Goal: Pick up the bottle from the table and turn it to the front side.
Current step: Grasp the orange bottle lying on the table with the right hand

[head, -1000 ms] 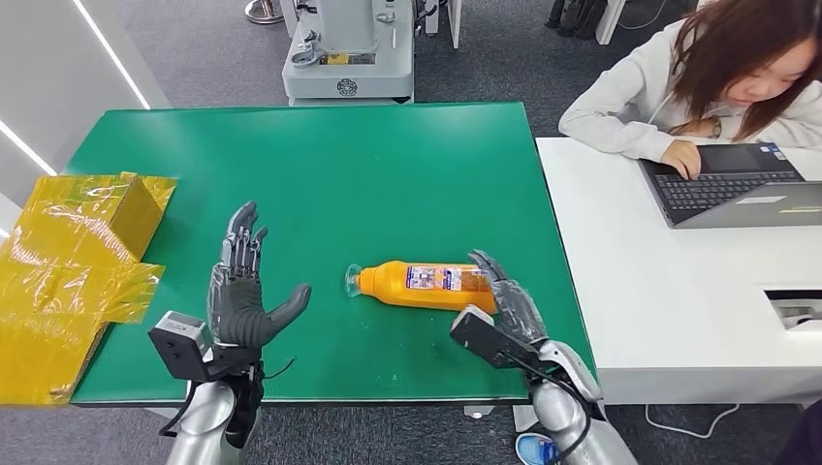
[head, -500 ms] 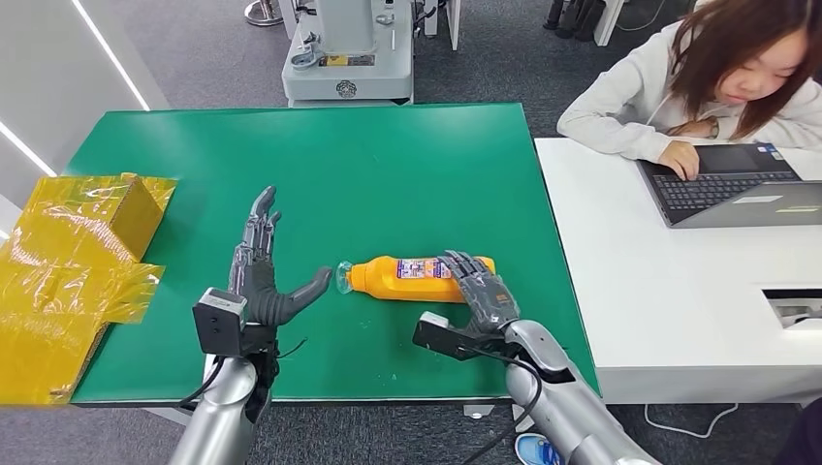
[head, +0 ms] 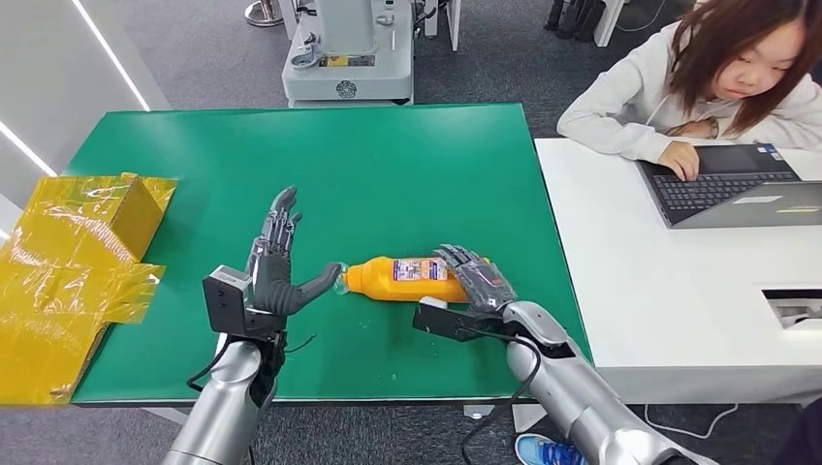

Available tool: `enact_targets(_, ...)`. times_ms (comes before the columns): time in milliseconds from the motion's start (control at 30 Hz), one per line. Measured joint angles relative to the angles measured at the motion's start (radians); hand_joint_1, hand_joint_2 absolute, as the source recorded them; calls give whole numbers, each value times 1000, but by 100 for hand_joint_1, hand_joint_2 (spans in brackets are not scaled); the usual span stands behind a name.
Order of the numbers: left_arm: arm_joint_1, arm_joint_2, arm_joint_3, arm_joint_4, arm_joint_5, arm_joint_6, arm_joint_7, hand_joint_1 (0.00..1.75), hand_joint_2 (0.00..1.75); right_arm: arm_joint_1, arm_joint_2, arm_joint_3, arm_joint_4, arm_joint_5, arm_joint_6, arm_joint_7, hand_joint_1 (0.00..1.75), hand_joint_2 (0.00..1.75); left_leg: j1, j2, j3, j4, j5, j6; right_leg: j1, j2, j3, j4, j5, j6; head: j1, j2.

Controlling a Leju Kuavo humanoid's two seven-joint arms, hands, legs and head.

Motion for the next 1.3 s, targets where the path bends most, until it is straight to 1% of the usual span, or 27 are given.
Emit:
enact_targets(233,-1,7,0,19,17,-8,-3,0,175,-82,-6,-29,78,-96,55,-9,0,175,0,-1,-1,0,1,0,0,0,0,0,1,1,0,0)
enact_targets(367,-8,10,0,27,32,-25,-3,0,175,-122,-6,-45,140,-133,130,-6,0,175,0,-1,-1,1,1,0,0,-1,-1,0,1,1,0,0)
enact_targets(433,-15,10,0,33,47,-39,-3,0,175,-141,-6,-48,182,-144,190,2,4,175,0,-1,-1,1,1,0,0,-1,-1,0,1,1,0,0)
enact_targets(500,-25,9,0,41,64,-54,-2,0,175,-161,-6,-47,223,-151,245,10,12,175,0,-1,-1,0,1,0,0,-1,-1,0,1,1,0,0)
enact_targets(533,-31,9,0,44,71,-61,-2,0,175,-171,-6,-47,241,-153,265,13,18,175,0,-1,-1,0,1,0,0,-1,-1,0,1,1,0,0)
enact_targets(600,-41,8,0,50,82,-71,1,0,175,-191,-6,-46,272,-151,291,19,81,175,0,-1,-1,0,1,0,0,0,0,0,1,1,0,0)
enact_targets(667,-49,6,0,54,92,-77,4,0,175,-206,-6,-44,298,-144,301,25,155,175,0,-1,0,1,1,0,0,-1,0,0,1,1,0,0)
enact_targets(733,-55,5,0,58,103,-83,9,0,175,-217,-6,-41,318,-143,308,25,171,175,0,-1,0,1,1,0,0,-1,1,0,1,1,0,0)
enact_targets(833,-58,5,0,60,114,-89,12,0,175,-229,-6,-39,338,-149,320,23,168,175,0,-1,1,1,1,0,0,-1,2,0,1,1,0,0)
enact_targets(1033,-58,6,0,60,123,-89,14,0,175,-234,-6,-38,355,-153,304,17,175,175,0,-1,2,1,1,0,0,-1,2,0,1,1,0,0)
enact_targets(1200,-58,10,0,60,130,-92,20,0,175,-225,-6,-37,359,-166,257,0,175,175,0,-1,2,1,1,0,0,-1,2,0,1,1,0,0)
enact_targets(1300,-57,12,0,60,133,-91,22,0,175,-207,-6,-38,356,-192,205,-34,175,175,0,-1,2,1,1,0,0,-1,2,0,1,1,0,0)
